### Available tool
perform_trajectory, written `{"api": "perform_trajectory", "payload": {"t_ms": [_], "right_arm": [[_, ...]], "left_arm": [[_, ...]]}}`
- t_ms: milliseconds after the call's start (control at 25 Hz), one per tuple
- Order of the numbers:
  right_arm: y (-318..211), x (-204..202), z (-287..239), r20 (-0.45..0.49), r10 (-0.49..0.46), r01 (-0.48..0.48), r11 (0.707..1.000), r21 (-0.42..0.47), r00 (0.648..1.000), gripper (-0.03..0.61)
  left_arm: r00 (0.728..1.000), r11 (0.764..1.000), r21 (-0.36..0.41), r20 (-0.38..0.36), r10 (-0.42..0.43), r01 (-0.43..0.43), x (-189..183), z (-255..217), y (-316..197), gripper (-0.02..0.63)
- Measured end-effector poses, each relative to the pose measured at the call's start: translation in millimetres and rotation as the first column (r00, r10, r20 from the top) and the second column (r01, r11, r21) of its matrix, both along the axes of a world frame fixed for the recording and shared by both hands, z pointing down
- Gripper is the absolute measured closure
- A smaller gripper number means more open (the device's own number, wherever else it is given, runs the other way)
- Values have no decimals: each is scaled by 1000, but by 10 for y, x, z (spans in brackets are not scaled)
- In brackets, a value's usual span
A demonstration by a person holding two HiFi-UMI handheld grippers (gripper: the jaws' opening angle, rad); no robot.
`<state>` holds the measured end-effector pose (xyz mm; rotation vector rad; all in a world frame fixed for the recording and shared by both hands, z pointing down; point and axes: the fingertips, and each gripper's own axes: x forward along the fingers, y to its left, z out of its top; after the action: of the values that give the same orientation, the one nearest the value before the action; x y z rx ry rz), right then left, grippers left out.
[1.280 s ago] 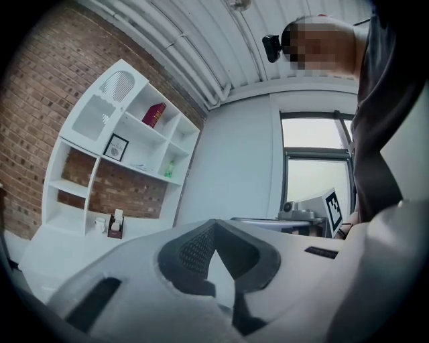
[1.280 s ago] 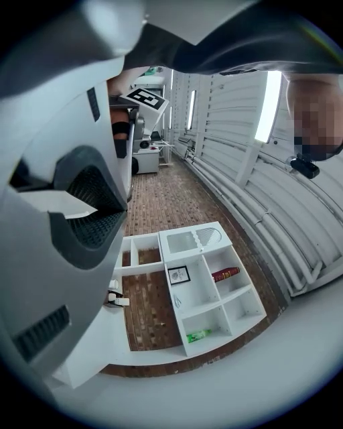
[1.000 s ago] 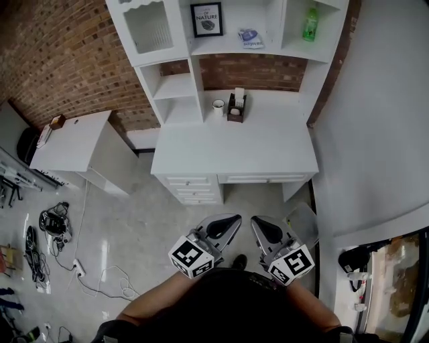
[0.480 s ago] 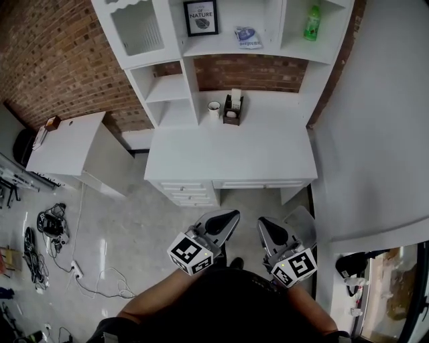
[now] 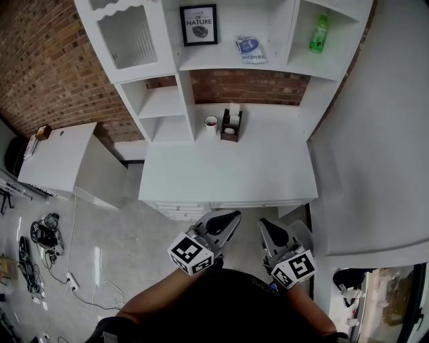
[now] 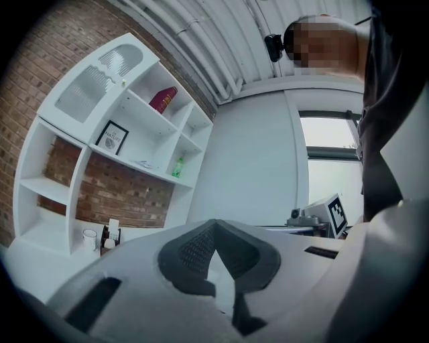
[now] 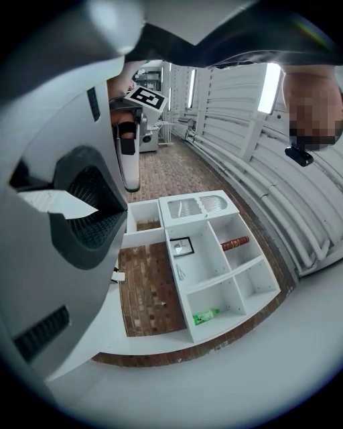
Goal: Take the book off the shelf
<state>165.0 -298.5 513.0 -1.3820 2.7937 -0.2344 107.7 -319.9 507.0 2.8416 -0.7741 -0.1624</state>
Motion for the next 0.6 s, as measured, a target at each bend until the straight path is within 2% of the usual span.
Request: {"api": "perform_trajectory", "payload": {"t_ms": [360,520,600], "right_arm": [[-1307,-425,-246,22,70,-71,996,46,997,563],[-1745,-617,-371,9,85,-85,994,74,996,563],[-1971,-643,-356,36,86,-88,995,52,996,563]], "left_arm": [[999,998,56,23,42,-43,-446,-275,-1273,607],[997,996,61,25,69,-70,-619,-420,-1651,607],[997,995,64,25,71,-72,-647,-435,-1816,607]]}}
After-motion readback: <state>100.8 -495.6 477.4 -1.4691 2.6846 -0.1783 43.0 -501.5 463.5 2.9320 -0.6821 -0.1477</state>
